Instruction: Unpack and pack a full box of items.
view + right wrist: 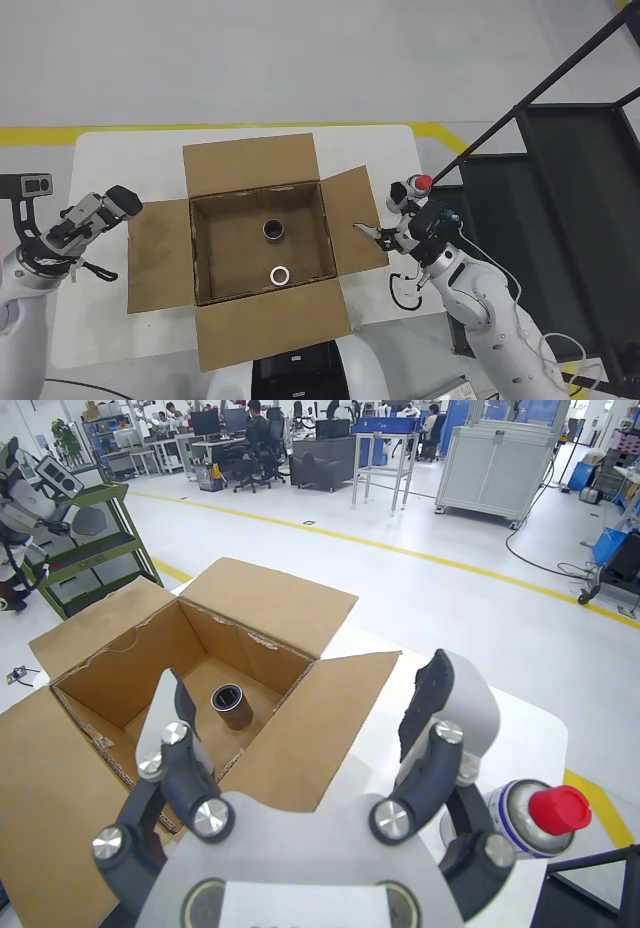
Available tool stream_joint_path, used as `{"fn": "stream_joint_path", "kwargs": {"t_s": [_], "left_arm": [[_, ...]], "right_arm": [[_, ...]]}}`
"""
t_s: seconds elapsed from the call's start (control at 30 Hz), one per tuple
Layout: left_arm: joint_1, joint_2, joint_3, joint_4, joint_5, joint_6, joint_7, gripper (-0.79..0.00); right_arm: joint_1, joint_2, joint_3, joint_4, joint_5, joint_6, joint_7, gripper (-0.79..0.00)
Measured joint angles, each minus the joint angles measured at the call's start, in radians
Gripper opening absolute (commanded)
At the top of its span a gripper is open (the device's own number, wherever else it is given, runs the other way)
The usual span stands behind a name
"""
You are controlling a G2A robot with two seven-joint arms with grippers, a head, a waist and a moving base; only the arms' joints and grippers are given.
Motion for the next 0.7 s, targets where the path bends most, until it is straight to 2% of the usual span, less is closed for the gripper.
{"fn": "stream_joint_path", "kwargs": {"t_s": [0.17,0.3,0.47,0.7], "left_arm": [[0.000,0.000,0.000,0.000,0.000,0.000,0.000,0.000],[0.000,0.000,0.000,0.000,0.000,0.000,0.000,0.000],[0.000,0.000,0.000,0.000,0.000,0.000,0.000,0.000],[0.000,0.000,0.000,0.000,0.000,0.000,0.000,0.000]], "right_arm": [[0.000,0.000,0.002,0.003,0.002,0.003,-0.002,0.000],[-0.005,-0.004,0.043,0.053,0.000,0.100,-0.064,0.000],[-0.017,-0.007,0.091,0.165,-0.021,0.182,-0.177,0.000],[0.025,-0.013,0.072,0.330,-0.013,0.187,-0.175,0.000]]}}
